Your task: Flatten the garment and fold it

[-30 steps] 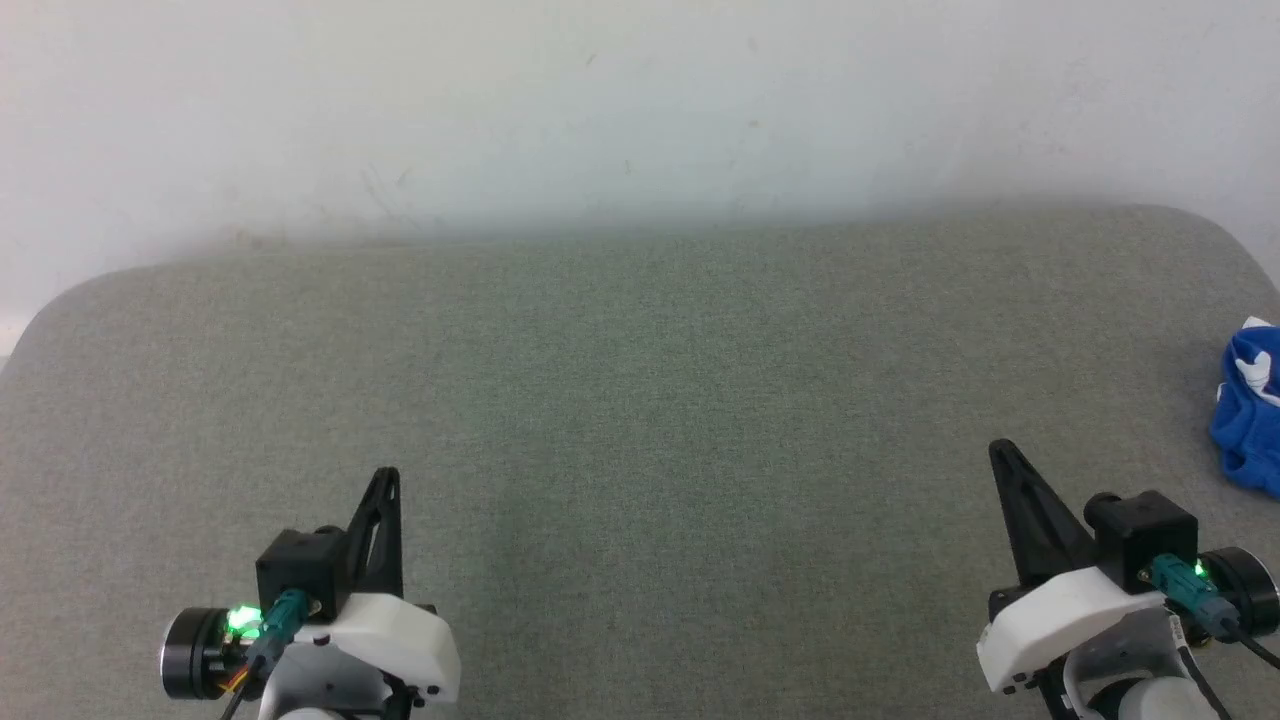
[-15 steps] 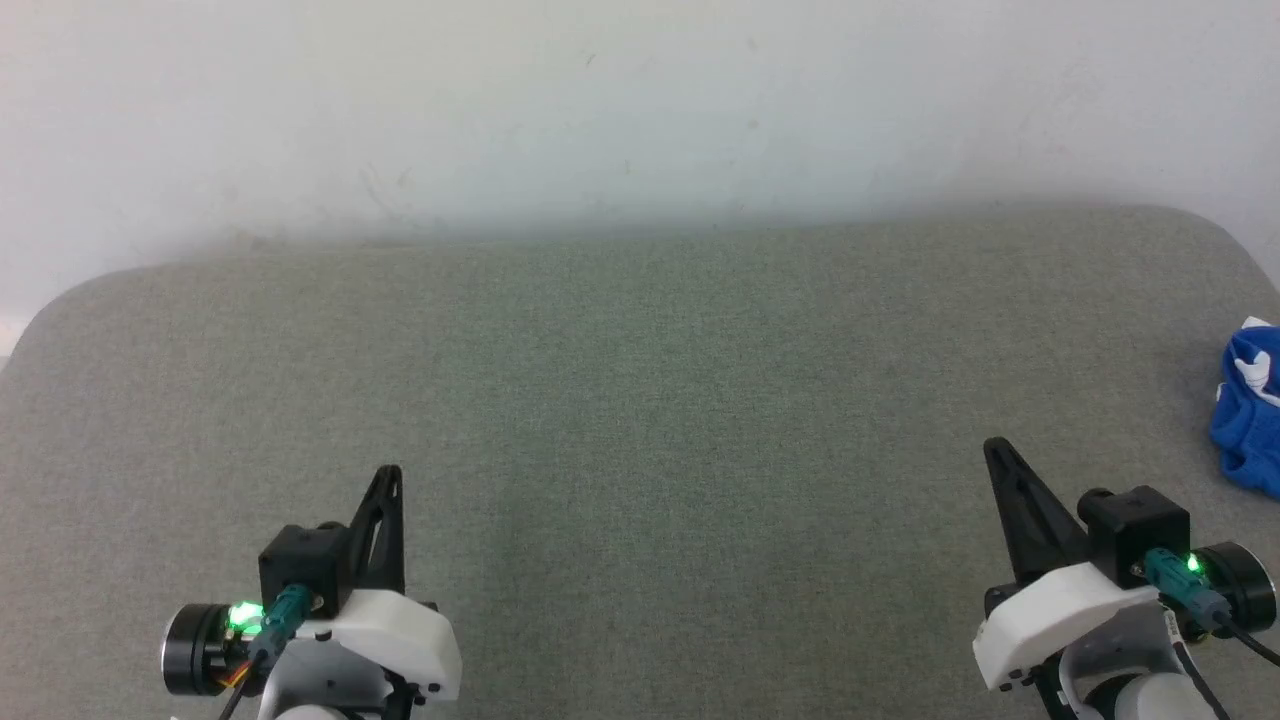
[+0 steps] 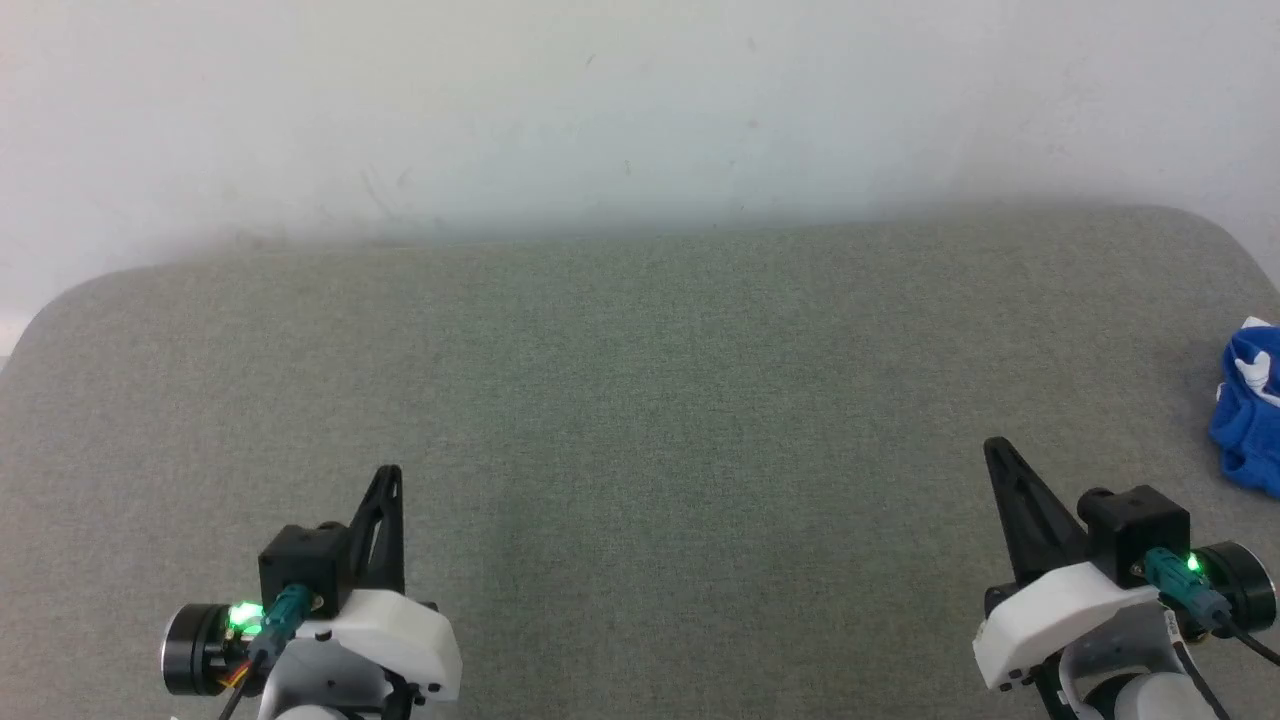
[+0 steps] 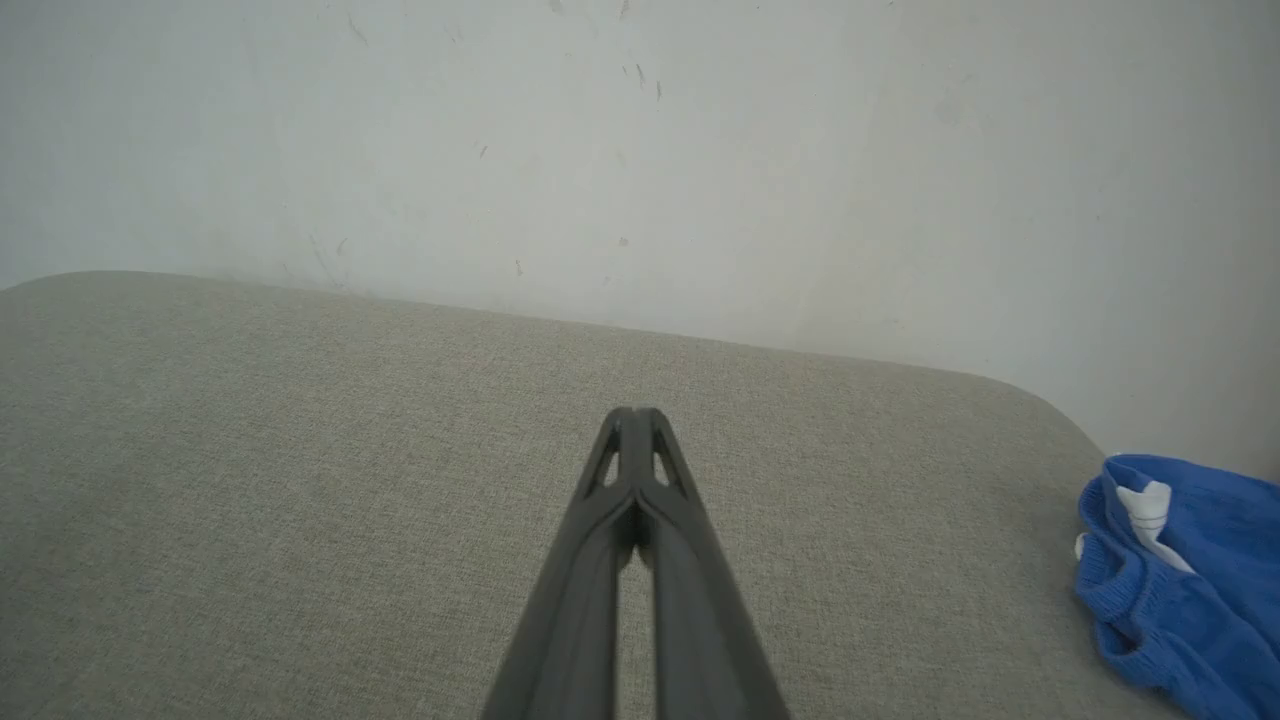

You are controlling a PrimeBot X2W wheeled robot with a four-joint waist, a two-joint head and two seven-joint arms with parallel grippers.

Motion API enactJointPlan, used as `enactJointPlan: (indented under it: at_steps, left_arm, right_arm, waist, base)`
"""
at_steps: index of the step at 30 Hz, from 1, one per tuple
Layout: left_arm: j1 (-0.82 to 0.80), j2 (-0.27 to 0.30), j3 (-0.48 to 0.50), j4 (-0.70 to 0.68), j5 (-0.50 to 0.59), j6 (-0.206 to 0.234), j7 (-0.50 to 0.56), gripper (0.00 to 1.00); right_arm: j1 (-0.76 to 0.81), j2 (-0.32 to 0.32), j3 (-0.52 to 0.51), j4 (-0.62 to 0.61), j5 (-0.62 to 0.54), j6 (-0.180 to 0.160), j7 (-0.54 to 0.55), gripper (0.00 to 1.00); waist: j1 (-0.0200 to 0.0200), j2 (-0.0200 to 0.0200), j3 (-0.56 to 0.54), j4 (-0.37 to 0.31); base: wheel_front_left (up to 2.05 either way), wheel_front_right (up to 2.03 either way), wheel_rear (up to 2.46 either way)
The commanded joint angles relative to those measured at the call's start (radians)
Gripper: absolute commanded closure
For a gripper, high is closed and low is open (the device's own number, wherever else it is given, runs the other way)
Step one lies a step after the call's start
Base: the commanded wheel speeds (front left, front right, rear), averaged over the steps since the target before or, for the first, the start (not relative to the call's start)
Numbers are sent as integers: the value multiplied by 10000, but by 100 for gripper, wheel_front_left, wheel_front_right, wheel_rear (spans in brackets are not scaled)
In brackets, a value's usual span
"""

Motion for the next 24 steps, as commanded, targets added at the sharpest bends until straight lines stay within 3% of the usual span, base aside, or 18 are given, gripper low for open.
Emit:
enactJointPlan:
  at_steps: [1, 24]
  left_arm:
    - [-134, -53, 47, -58, 66, -16, 3, 100]
    - [-134, -53, 47, -58, 66, -16, 3, 100]
  right_arm:
    - [-72, 43, -3, -70, -78, -21, 5, 100]
    - [-72, 43, -3, -70, -78, -21, 5, 100]
  waist:
    - [0, -1, 0, 0]
    - [0, -1, 0, 0]
  base:
    - [0, 0, 0]
    - [0, 0, 0]
